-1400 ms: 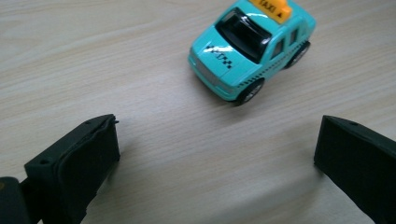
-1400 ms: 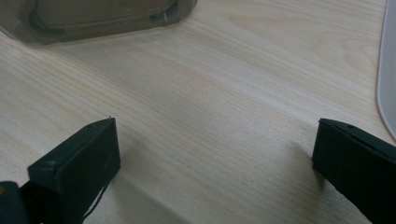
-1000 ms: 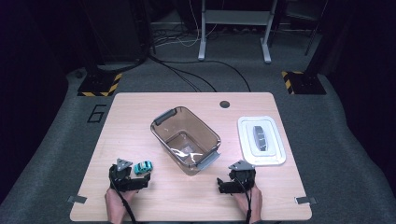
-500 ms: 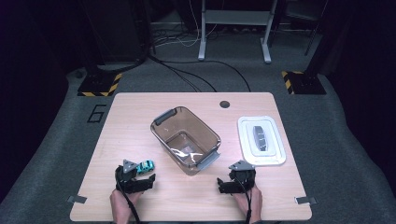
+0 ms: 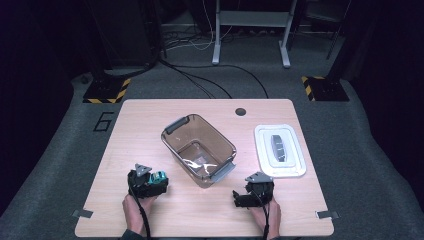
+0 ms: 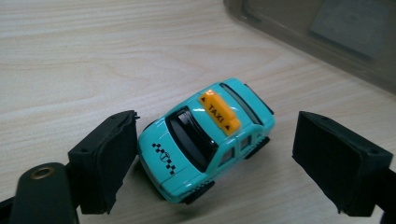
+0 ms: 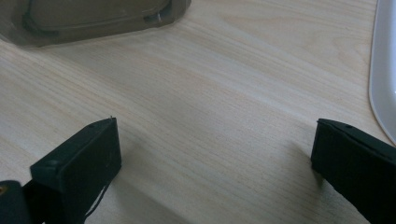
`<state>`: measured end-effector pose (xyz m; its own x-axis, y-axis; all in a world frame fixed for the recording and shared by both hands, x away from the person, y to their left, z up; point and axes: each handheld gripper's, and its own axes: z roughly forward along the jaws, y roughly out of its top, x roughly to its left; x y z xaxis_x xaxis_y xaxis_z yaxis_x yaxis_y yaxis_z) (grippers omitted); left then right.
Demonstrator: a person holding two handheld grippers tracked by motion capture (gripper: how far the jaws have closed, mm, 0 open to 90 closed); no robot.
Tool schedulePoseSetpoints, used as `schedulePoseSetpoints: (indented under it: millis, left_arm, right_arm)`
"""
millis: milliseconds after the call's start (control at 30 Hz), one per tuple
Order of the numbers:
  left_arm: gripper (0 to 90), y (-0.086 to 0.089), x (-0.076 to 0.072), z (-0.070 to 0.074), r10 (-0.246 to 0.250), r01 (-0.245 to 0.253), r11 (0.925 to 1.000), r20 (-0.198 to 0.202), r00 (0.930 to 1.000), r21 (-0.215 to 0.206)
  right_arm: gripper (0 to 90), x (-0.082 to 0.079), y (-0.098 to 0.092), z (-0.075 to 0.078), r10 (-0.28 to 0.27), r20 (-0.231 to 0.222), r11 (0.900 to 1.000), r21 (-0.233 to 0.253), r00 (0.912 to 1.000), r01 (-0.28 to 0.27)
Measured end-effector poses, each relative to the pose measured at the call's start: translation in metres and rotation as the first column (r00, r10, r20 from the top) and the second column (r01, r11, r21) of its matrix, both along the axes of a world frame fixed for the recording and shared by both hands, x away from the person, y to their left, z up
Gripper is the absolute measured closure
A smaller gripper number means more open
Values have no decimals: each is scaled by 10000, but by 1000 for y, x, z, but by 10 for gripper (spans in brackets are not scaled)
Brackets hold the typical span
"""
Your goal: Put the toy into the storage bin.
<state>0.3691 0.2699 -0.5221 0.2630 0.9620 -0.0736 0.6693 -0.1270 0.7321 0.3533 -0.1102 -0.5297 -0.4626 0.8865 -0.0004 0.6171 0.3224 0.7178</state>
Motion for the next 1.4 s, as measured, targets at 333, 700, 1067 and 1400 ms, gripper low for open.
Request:
schedulePoseSetpoints:
  millis: [333, 700, 1067, 1400]
  left_arm:
    - [231, 2, 3, -3, -181, 177, 9996, 135, 9997, 241]
    - [261, 13, 1, -5, -882, 879, 9961, 343, 9955, 101]
    - [283, 25, -2, -5, -1592, 1592, 9872, 400, 9864, 23]
    - [213, 23, 2, -4, -1921, 1939, 9804, 503, 9801, -347]
  right_arm:
    - [10, 0, 0, 0, -48, -2, 10000, 17, 10000, 48]
    - [12, 0, -1, 0, -23, -12, 10000, 11, 10000, 23]
    - [14, 0, -1, 0, -41, -8, 10000, 13, 10000, 41]
    - [14, 0, -1, 0, -46, -6, 10000, 13, 10000, 46]
